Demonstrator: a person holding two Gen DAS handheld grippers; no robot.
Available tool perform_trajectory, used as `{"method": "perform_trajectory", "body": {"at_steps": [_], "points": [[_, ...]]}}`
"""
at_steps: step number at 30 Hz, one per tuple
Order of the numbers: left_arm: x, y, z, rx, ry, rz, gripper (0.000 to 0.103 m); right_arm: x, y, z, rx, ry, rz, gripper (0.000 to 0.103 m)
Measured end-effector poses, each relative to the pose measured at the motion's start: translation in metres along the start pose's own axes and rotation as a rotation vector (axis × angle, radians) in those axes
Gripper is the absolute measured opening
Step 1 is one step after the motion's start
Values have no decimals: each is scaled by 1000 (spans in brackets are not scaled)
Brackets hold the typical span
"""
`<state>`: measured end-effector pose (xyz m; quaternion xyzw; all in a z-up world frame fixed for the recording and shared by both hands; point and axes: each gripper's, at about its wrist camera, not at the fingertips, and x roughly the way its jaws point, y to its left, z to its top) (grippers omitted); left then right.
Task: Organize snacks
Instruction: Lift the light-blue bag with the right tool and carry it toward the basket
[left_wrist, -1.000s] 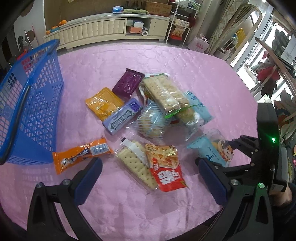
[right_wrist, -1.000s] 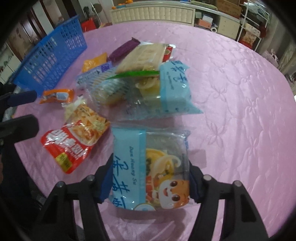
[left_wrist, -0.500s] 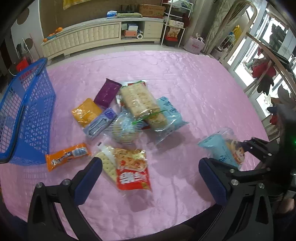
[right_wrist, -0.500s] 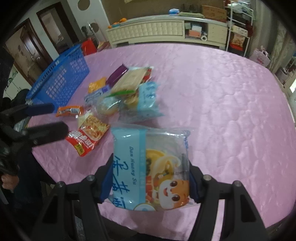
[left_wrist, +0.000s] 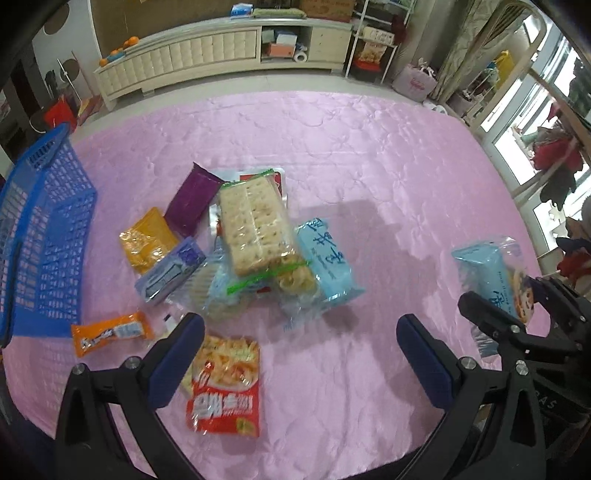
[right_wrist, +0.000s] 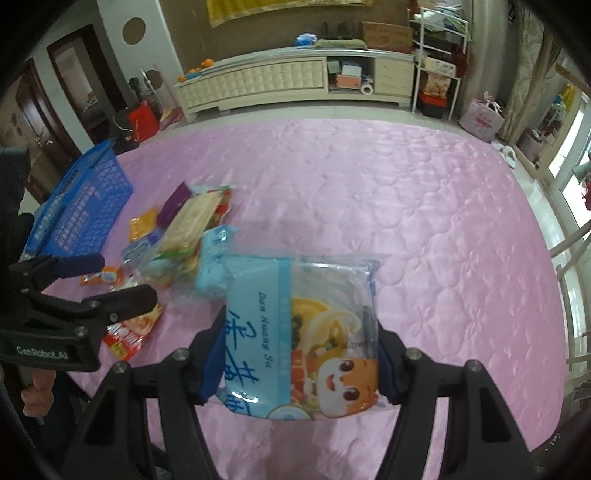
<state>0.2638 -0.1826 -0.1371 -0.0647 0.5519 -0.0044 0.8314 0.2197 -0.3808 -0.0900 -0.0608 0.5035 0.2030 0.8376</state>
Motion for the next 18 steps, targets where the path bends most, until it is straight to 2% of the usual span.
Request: {"method": "perform_trajectory", "body": {"at_steps": [7, 10, 18], "points": [[39, 5, 9, -69, 61, -13, 103, 22, -15, 5, 42, 14, 10, 70], [49, 7, 14, -96, 62, -23, 103, 29, -21, 5, 66, 8, 24, 70], [73, 6, 24, -78, 79, 41, 103, 48, -28, 3, 79, 20, 30, 70]]}}
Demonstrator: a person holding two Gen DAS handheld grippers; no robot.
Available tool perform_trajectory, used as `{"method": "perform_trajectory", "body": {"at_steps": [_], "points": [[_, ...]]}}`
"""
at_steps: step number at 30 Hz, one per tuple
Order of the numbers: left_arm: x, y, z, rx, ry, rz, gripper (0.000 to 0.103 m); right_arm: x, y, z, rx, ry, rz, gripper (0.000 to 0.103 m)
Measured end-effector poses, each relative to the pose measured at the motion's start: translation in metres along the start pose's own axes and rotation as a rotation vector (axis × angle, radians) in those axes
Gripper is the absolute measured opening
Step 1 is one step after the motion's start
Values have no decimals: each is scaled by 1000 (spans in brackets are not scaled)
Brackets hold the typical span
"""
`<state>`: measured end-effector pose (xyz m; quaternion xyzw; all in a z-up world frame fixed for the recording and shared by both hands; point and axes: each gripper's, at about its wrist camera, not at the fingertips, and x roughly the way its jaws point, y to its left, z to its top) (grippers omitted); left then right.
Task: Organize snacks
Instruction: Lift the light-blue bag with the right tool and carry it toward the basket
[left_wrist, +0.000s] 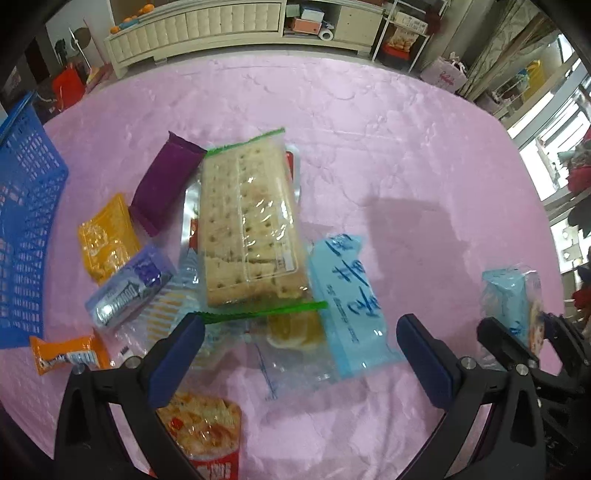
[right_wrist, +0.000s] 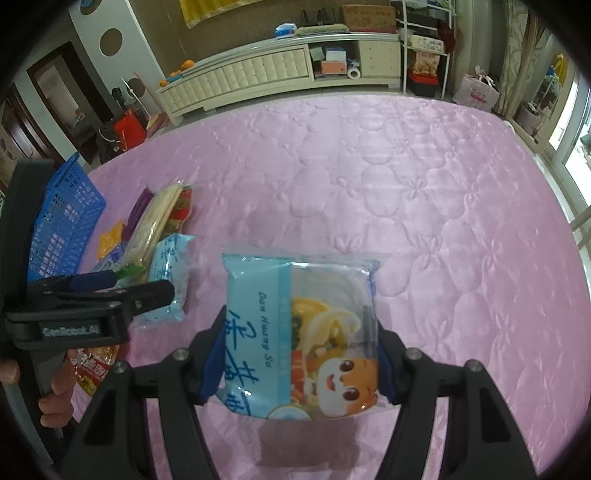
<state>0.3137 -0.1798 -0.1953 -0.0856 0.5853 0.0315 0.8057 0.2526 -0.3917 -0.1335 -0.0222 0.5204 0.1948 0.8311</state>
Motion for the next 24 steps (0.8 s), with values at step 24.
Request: {"method": "perform_trajectory", "body": {"at_steps": [24], "points": [[-15, 5, -64, 147, 65, -137, 62, -5, 13, -22, 40, 47, 40, 70]]}}
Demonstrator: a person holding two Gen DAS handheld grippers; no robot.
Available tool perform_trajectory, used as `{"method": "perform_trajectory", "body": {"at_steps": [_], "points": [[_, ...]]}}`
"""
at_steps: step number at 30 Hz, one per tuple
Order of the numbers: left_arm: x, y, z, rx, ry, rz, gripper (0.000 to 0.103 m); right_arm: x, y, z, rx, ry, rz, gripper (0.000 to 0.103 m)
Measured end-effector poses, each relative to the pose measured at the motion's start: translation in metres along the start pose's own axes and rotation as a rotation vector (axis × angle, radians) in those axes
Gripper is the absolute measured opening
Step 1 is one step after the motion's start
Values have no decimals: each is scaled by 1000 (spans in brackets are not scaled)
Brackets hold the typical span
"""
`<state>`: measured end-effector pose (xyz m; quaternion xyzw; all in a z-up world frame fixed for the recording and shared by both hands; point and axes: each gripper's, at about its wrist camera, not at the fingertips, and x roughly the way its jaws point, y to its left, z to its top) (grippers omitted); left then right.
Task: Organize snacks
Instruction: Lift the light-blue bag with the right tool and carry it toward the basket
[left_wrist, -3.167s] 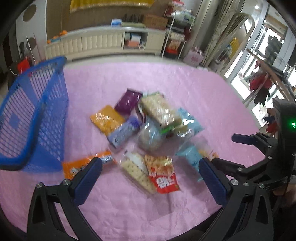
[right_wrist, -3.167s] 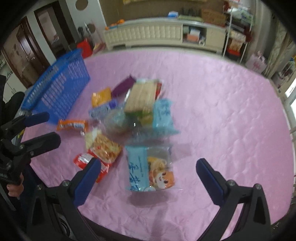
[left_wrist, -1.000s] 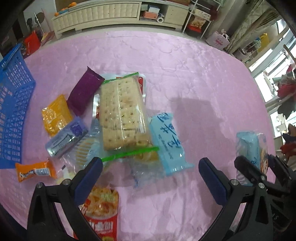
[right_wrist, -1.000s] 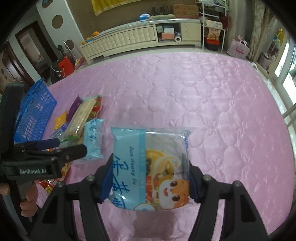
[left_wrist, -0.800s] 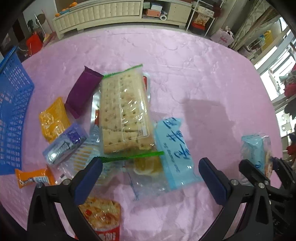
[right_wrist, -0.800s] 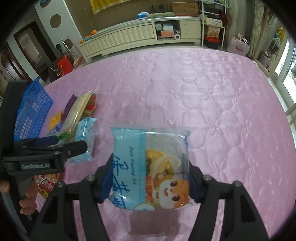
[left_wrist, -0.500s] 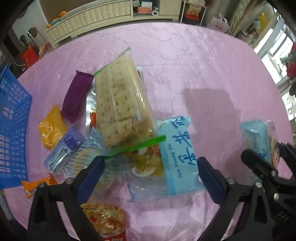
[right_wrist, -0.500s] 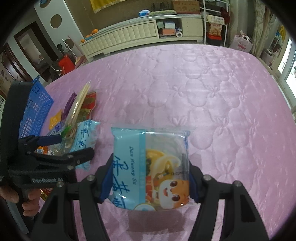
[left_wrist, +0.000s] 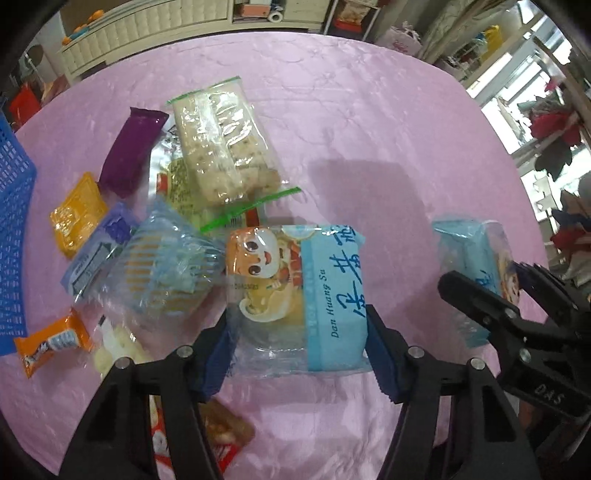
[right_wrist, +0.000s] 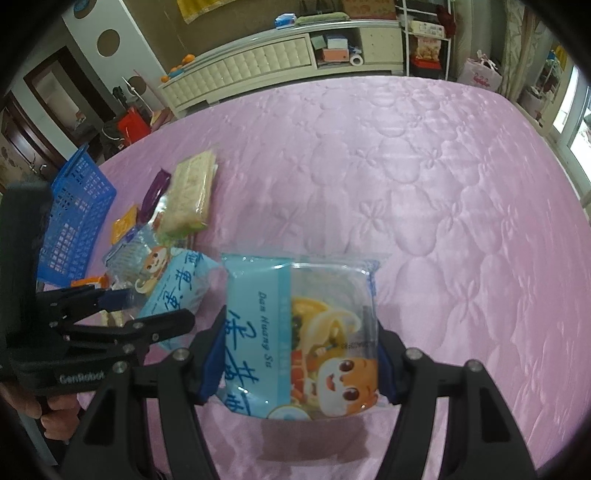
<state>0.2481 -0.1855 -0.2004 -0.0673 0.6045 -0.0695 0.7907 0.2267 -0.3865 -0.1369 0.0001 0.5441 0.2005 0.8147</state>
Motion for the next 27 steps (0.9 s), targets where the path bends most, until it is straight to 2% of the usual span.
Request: {"method": "perform_trajectory", "body": {"at_steps": [4, 8, 12, 20, 27], "points": [[-18, 1, -21, 18, -17, -39, 62, -9, 18, -9, -15, 5, -20, 70], [-40, 8, -42, 46, -51, -44, 62, -23, 34, -18, -21, -1, -28, 70], [-64, 19, -48, 51, -103, -56, 62, -37, 50, -22, -15, -13, -17, 70], [-115, 45, -65, 37, -182, -90, 62, -61, 98, -27, -78, -39, -64, 70], [-140, 77, -81, 38, -226, -92, 62, -75, 140, -28, -126, -64, -68, 70]]}}
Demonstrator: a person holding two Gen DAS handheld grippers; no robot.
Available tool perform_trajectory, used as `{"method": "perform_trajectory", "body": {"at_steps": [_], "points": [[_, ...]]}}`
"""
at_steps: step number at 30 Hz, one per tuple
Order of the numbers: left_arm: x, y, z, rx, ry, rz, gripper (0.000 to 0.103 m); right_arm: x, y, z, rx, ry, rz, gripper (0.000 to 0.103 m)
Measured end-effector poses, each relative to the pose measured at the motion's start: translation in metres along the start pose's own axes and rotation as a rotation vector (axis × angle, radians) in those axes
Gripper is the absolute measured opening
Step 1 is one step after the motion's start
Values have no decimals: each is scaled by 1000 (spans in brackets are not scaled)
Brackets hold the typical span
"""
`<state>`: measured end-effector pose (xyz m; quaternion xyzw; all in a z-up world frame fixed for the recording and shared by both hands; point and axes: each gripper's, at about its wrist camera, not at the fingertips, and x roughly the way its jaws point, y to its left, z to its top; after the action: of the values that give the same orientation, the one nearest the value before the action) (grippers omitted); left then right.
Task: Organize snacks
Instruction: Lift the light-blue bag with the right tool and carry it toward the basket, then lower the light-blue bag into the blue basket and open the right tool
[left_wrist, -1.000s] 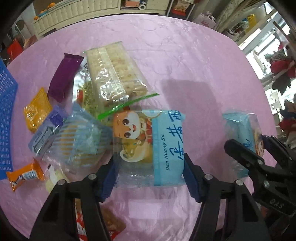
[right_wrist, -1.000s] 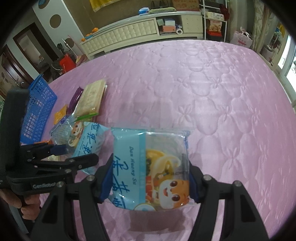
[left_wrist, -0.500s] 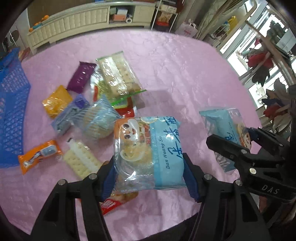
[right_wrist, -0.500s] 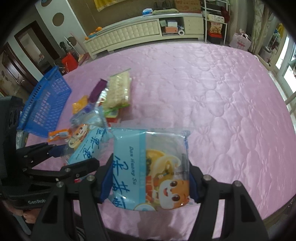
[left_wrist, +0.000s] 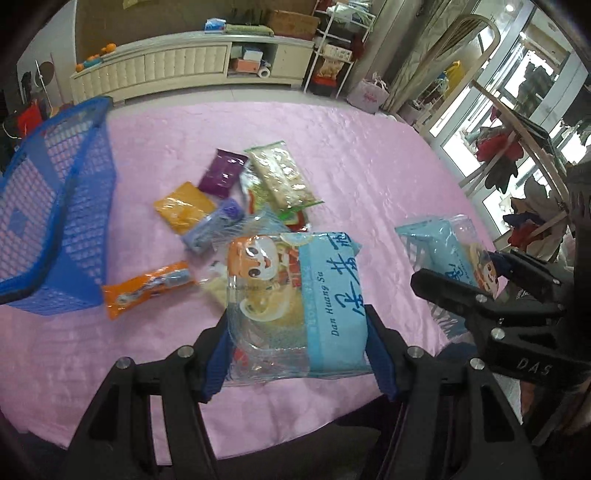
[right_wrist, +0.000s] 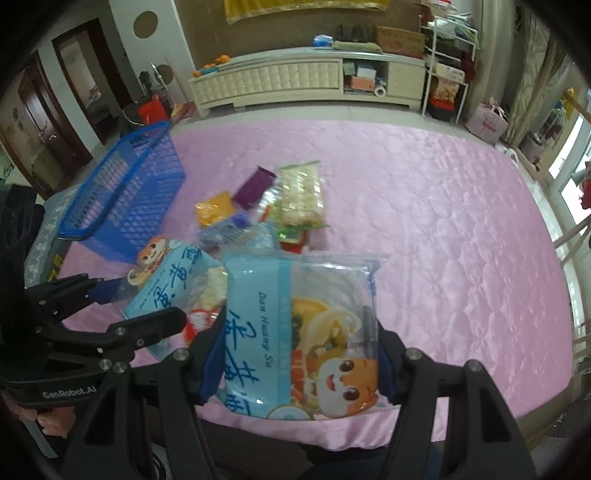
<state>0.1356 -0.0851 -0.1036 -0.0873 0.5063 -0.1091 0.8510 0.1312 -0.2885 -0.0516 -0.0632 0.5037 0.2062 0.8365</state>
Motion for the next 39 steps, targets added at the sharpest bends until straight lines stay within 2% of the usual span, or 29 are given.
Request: {"method": "perform_trajectory", "body": {"at_steps": [5, 9, 12, 14, 24, 30, 35, 39], "points": [[-24, 29, -1, -16, -54, 0, 62, -12, 35, 9, -47, -29, -2, 70], [-49, 48, -1, -17, -98, 18, 62, -16, 60, 18, -65, -46, 35, 70], [-65, 63, 0, -23, -130, 28, 62, -18, 83, 25, -117, -75, -3, 70], [-77, 74, 0, -30, -149, 39, 62, -18, 96, 31, -132, -83, 10, 70], [-116, 133, 6, -53, -191, 83, 62, -8, 166, 69, -207, -94, 96, 70], [-131, 168, 16, -64, -210, 123, 62, 3, 199, 90, -267, -91, 107, 70], [-140, 188, 29, -86, -214, 137, 62, 15, 214, 110, -272, -62, 159, 70], [-145, 203, 43, -91, -220, 159, 62, 23, 223, 130, -280, -63, 154, 70]]}}
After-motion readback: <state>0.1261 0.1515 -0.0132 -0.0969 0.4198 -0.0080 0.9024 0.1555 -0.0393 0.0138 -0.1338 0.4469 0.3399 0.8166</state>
